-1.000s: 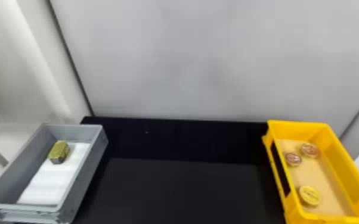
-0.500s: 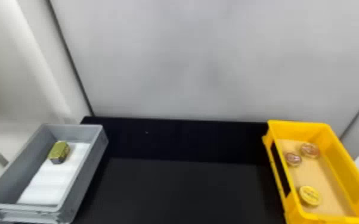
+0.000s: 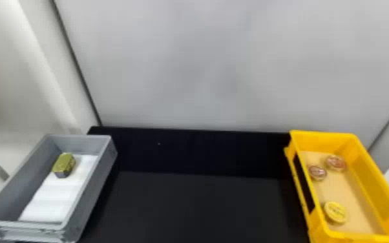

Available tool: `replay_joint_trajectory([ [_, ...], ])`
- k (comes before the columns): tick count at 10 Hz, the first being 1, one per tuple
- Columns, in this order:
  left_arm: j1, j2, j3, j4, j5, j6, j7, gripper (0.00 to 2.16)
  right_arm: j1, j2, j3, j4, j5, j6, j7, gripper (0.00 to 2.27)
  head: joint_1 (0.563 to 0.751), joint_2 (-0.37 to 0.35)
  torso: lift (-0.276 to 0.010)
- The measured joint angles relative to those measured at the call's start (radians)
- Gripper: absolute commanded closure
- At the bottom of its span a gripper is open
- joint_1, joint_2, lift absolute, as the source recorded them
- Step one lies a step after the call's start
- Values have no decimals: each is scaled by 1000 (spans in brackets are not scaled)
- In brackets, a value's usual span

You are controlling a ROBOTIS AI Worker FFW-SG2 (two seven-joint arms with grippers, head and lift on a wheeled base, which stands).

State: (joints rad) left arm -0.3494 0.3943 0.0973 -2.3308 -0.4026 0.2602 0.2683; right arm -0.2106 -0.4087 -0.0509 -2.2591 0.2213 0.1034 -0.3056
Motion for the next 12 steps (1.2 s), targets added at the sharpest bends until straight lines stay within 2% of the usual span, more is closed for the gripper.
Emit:
replay_joint_trajectory([
  [7,-3,9,15,-12,-10,7,-6,125,-2,-10,2,-7,-3,31,15,134,663,54,-10],
  [12,8,1,15,-3,-10,-4,0,125,-3,-12,-5,-8,1,46,30,134,663,54,-10],
])
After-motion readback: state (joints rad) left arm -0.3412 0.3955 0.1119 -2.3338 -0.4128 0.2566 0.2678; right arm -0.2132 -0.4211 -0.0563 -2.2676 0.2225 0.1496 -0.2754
